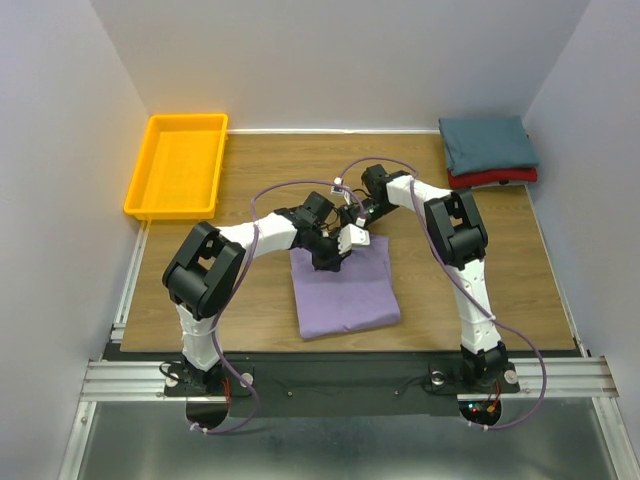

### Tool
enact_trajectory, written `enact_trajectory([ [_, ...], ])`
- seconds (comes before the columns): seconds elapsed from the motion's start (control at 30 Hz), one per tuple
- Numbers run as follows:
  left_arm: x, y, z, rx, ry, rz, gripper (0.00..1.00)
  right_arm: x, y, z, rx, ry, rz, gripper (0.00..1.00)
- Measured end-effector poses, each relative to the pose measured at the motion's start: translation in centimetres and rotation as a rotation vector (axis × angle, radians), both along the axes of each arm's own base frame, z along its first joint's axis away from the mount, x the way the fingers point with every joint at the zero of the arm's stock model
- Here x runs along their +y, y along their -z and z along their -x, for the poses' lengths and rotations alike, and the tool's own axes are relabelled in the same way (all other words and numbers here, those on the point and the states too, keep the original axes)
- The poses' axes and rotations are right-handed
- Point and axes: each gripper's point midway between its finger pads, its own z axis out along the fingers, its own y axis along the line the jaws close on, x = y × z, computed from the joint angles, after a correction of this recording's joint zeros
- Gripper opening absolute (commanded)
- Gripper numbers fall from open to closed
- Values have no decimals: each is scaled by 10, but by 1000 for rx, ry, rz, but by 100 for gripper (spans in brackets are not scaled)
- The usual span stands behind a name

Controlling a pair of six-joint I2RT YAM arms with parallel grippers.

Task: Fold and stack the t-shirts
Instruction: Fold the tshirt

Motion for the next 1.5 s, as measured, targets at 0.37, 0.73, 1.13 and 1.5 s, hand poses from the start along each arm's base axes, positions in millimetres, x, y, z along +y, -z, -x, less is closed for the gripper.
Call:
enact_trajectory([
  [0.37, -4, -21, -3, -60, 5, 22, 0, 0, 8, 11, 63, -3, -18, 18],
  [0.73, -5, -63, -36, -318, 2, 43, 0, 2, 9, 14, 86, -5, -36, 18],
  [1.13, 1, -50, -76, -459, -10, -3, 0, -2, 3, -12, -1, 26, 56, 39],
  [1.5, 3, -31, -86, -480, -12, -43, 30, -40, -3, -78, -182, 160, 203, 48],
])
